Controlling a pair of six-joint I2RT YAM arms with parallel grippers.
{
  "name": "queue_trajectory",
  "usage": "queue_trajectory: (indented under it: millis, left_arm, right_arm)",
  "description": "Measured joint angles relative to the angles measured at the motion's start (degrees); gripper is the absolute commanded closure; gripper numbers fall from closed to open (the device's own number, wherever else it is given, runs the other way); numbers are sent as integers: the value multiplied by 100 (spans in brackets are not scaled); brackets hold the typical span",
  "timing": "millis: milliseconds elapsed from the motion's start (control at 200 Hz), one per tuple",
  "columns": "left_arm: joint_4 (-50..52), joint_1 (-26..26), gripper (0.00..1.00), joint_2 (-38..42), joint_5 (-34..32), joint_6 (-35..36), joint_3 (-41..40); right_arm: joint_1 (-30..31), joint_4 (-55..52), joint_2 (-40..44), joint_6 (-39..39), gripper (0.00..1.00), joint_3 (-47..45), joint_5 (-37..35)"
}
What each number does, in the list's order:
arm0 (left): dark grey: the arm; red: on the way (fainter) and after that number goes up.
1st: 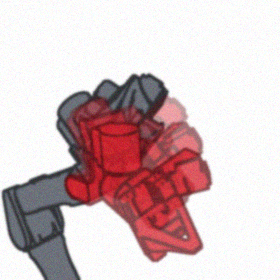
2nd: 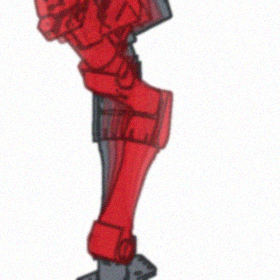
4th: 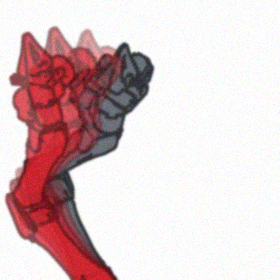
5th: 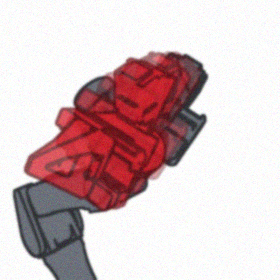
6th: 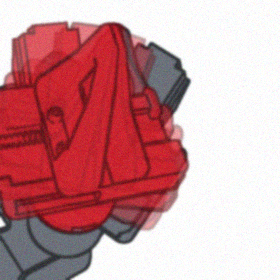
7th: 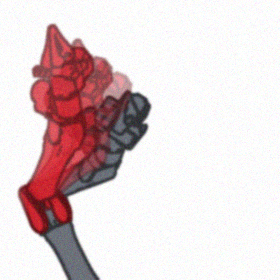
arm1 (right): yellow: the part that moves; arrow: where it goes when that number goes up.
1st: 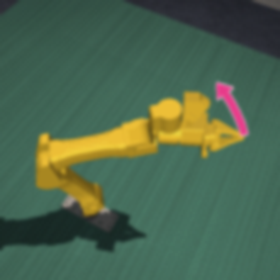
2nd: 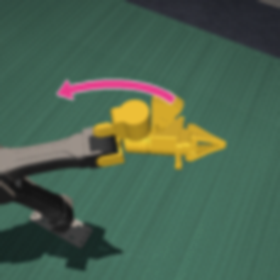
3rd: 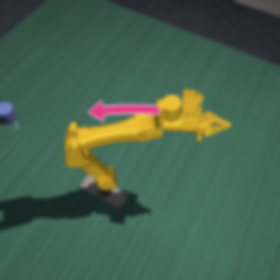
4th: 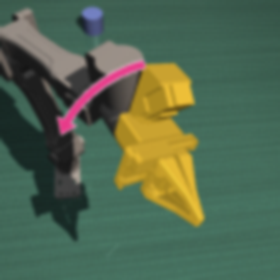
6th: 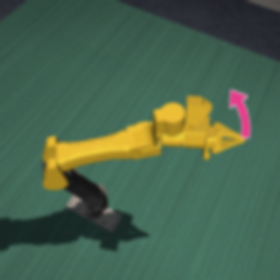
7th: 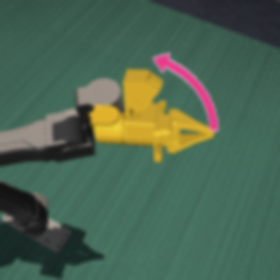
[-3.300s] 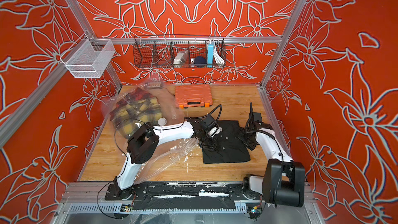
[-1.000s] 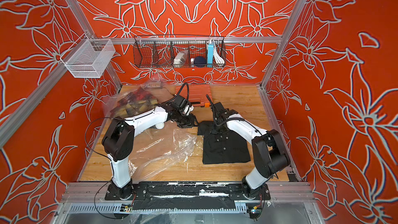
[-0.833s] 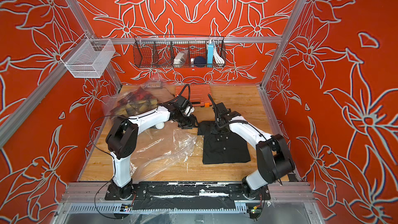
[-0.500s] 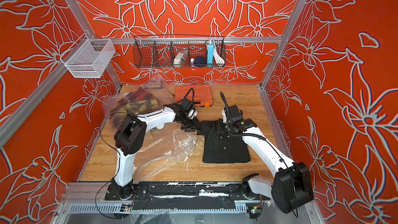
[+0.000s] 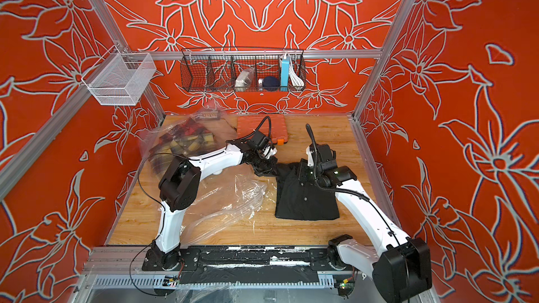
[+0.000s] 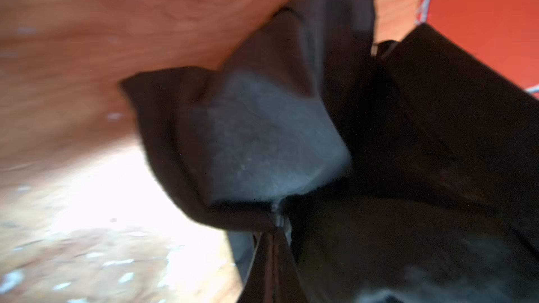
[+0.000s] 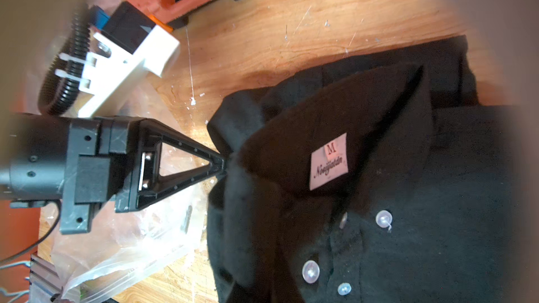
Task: Place the folded shirt into the vacuum bag
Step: Pick up the shirt from the center of the board.
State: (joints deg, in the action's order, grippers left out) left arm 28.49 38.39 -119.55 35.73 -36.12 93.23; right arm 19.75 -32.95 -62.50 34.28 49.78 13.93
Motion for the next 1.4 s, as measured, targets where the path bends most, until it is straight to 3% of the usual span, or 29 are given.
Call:
queue_trajectory:
  millis: [285, 490, 726, 996, 1181, 1251, 1321, 1401]
  left_arm:
    - [-807, 400, 100, 472, 533, -310, -911]
    - [-496, 328, 98, -227, 144, 146, -1115]
    - [-503, 240, 95, -254, -2, 293, -1093]
    - [-533, 240, 93, -254, -17, 376, -1095]
    - [-560, 127, 84, -219, 0, 417, -1108]
    - [-560, 11, 78, -116, 7, 422, -1163]
    - [-535, -138, 73, 79, 4, 424, -1266]
    - [-396, -302, 71, 376, -20, 481, -1333]
  right_arm:
    - [-85, 0, 227, 35, 100, -15, -57]
    - [-103, 22, 118, 15, 100, -35, -35]
    - [-98, 251, -146, -4, 100, -42, 70]
    - [428, 984, -949, -20, 100, -24, 105]
    - [697, 1615, -1919, 74, 100, -258, 105]
    - [695, 1740, -2177, 138, 91, -356, 105]
    - [691, 1871, -2391, 229, 74, -361, 111]
    - [691, 1985, -2531, 382, 62, -358, 144]
